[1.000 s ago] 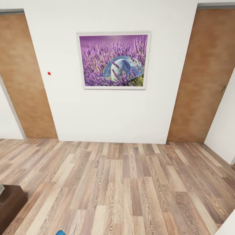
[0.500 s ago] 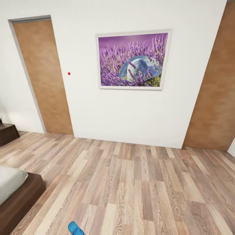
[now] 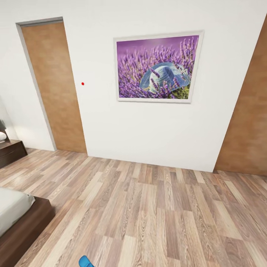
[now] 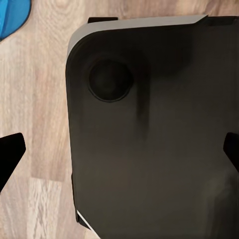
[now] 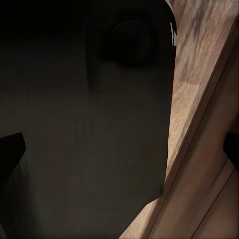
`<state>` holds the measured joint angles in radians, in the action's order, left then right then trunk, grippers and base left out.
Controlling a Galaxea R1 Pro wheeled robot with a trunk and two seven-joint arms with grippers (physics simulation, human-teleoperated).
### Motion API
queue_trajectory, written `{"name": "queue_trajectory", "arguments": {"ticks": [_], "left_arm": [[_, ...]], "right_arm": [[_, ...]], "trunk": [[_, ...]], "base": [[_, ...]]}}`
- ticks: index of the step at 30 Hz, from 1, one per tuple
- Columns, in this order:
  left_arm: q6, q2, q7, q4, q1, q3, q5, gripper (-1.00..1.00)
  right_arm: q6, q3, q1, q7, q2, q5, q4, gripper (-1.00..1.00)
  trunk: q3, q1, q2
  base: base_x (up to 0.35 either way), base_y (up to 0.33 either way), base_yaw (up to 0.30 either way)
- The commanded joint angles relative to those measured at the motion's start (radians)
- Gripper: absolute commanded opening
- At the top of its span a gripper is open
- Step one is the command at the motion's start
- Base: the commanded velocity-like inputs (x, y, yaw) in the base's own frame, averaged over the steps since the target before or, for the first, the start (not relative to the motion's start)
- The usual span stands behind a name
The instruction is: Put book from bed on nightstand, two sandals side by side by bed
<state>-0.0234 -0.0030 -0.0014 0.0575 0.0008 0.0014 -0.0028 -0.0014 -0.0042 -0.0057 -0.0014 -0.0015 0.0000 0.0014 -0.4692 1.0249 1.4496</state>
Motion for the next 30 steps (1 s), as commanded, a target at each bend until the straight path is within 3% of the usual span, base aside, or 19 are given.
{"name": "queue_trajectory", "arguments": {"ticks": [1, 9, 30], "left_arm": [[-0.002, 0.0, 0.0, 0.001, 0.0, 0.0, 0.0, 1.0], [-0.002, 0.0, 0.0, 0.001, 0.0, 0.0, 0.0, 1.0], [-0.002, 0.0, 0.0, 0.001, 0.0, 0.0, 0.0, 1.0]], "right_arm": [[0.0, 0.0, 0.0, 0.0, 0.0, 0.0, 0.0, 1.0], [0.0, 0.0, 0.0, 0.0, 0.0, 0.0, 0.0, 1.0], [0.0, -0.001, 0.0, 0.0, 0.0, 0.0, 0.0, 1.0]], "trunk": [[-0.001, 0.0, 0.0], [-0.001, 0.0, 0.0], [-0.001, 0.0, 0.0]], "base": [[0.039, 0.0, 0.001], [0.013, 0.0, 0.117], [0.0, 0.0, 0.278]]}}
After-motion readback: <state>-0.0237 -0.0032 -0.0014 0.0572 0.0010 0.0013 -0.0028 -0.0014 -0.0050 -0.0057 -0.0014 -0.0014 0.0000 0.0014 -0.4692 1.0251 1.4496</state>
